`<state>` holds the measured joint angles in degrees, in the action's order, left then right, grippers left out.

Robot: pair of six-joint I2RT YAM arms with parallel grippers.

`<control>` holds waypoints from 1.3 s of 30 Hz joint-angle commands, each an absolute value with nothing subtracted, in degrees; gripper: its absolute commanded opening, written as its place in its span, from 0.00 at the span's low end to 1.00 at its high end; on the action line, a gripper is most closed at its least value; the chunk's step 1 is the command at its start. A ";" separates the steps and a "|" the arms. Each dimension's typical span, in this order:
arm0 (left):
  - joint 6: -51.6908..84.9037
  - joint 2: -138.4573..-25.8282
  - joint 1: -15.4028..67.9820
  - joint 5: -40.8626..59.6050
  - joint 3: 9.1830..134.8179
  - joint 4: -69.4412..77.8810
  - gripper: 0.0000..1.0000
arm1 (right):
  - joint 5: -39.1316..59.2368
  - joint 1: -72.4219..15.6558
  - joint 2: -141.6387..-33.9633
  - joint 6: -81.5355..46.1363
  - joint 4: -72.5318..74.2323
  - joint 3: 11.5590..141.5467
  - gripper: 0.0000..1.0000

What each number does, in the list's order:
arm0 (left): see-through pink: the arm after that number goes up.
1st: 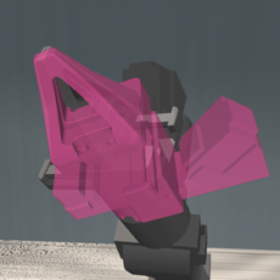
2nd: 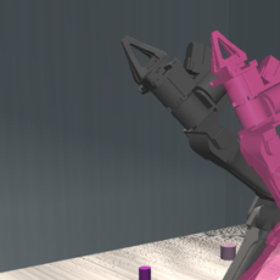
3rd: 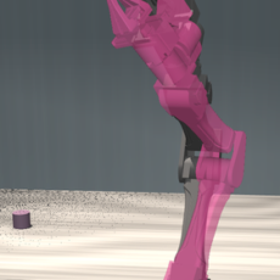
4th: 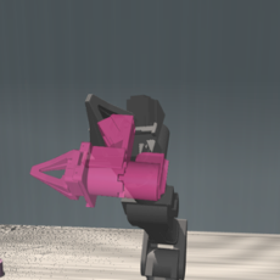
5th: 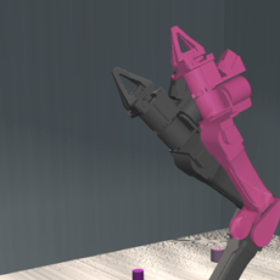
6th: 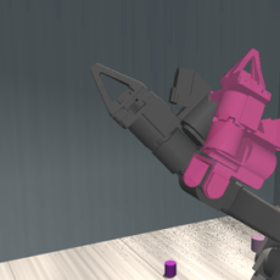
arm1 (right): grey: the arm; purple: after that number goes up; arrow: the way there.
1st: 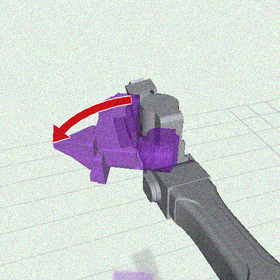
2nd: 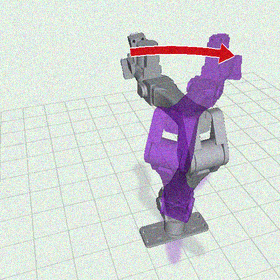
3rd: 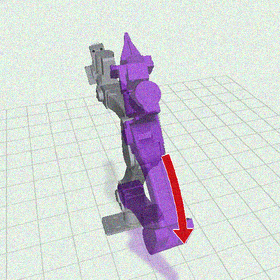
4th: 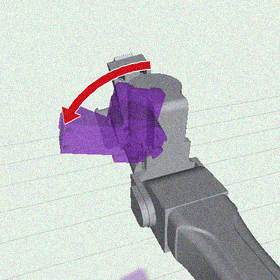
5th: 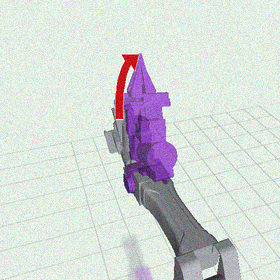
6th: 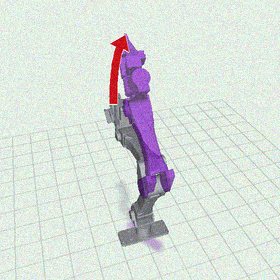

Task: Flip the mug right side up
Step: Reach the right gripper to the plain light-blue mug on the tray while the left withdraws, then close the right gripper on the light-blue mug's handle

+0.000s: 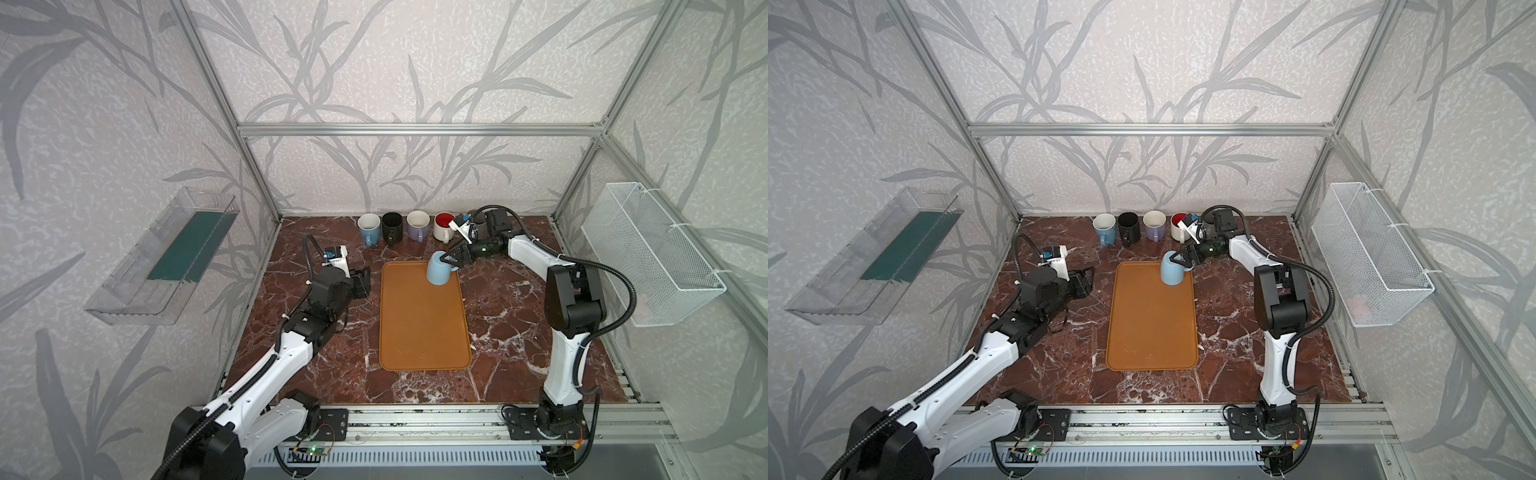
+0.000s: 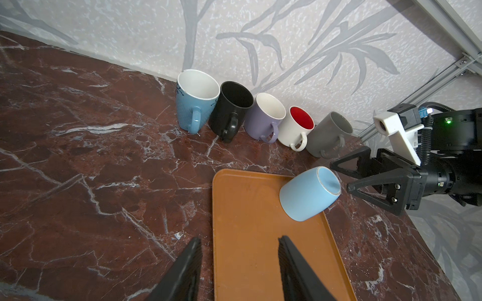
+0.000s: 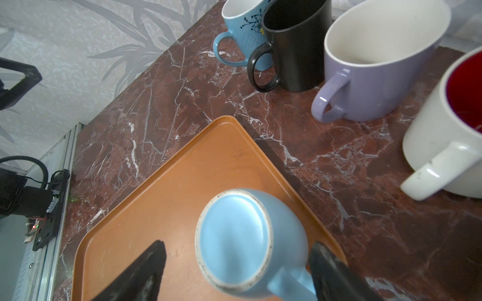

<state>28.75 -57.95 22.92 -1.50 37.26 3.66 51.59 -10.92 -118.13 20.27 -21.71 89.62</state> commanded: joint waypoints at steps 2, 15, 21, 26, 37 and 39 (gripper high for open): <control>30.16 -55.73 23.47 -2.09 38.30 2.30 0.50 | 54.10 -10.81 -119.95 22.59 -24.38 90.88 0.85; 30.03 -53.53 23.55 -2.49 38.67 0.33 0.50 | 52.78 -10.96 -118.51 23.81 -28.71 89.66 0.79; 30.05 -53.05 23.55 -2.46 38.69 0.00 0.51 | 50.06 -11.63 -115.15 24.17 -29.22 85.99 0.77; 30.24 -52.82 23.54 -2.38 38.65 -0.02 0.50 | 46.40 -12.90 -111.40 23.42 -27.73 81.28 0.74; 30.42 -51.05 23.64 -3.16 38.11 -1.34 0.51 | 21.01 -17.89 -104.57 14.82 -20.63 73.81 0.64; 30.46 -50.98 23.64 -3.16 38.01 -1.66 0.51 | 18.32 -18.63 -104.39 14.78 -21.43 74.10 0.62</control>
<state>29.45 -51.83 23.31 -1.89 37.34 -0.36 27.46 -17.41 -106.32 16.53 -22.35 74.28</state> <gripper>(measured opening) 0.505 0.625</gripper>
